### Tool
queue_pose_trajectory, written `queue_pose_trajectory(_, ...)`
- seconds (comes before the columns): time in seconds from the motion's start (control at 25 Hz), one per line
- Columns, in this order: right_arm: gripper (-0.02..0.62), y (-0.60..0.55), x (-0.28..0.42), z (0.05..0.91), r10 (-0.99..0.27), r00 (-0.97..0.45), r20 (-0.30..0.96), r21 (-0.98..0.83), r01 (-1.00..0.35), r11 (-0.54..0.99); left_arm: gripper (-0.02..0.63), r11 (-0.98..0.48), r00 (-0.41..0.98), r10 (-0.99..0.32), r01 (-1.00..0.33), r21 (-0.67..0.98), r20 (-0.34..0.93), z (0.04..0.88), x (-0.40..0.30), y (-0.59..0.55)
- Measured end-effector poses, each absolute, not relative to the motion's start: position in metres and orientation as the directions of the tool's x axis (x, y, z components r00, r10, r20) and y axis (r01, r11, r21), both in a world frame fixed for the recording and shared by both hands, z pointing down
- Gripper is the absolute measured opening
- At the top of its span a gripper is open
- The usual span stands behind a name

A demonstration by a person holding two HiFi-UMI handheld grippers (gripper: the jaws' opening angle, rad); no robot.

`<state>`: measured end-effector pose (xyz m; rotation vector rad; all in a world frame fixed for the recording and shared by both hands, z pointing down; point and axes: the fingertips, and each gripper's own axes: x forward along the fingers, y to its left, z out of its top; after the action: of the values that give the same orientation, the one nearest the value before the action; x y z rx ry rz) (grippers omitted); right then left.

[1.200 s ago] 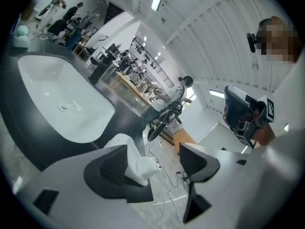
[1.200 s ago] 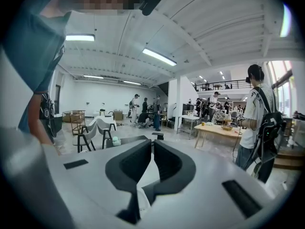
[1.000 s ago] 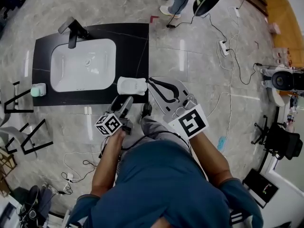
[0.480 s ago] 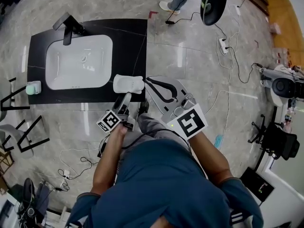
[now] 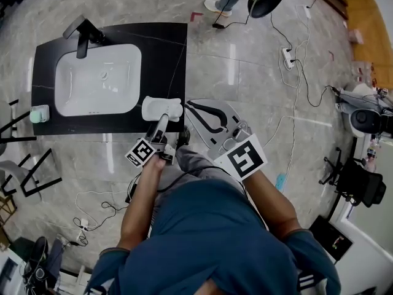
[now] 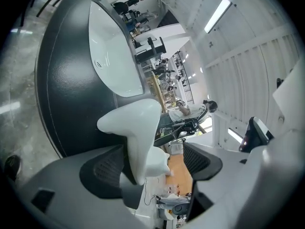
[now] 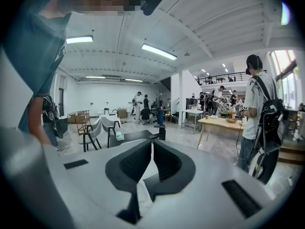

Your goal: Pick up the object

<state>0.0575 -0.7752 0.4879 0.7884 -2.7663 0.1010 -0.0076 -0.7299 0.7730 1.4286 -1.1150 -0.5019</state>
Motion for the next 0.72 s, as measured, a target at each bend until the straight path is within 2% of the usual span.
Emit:
queue_pose_trajectory(0.52,0.015,-0.78,0.066,0.498,-0.507,-0.816,0.277,-0.007,-0.53,0.848,0.372,0.22,0.395,-0.858,-0.297,0.929,0.329,0.784,-0.011,-0.751)
queue_pose_trajectory(0.6,0.015,-0.781,0.066,0.499,-0.506,-0.817,0.278,-0.008,-0.528,0.849,0.348,0.234,0.388,-0.857,-0.294,0.927,0.339,0.786,-0.013,-0.752)
queue_pose_trajectory(0.72,0.015,-0.781,0.066,0.501,-0.503,-0.817,0.28,-0.008,-0.526,0.85,0.261,0.267,0.367,-0.862,-0.258,0.928,0.35,0.793,-0.018,-0.75)
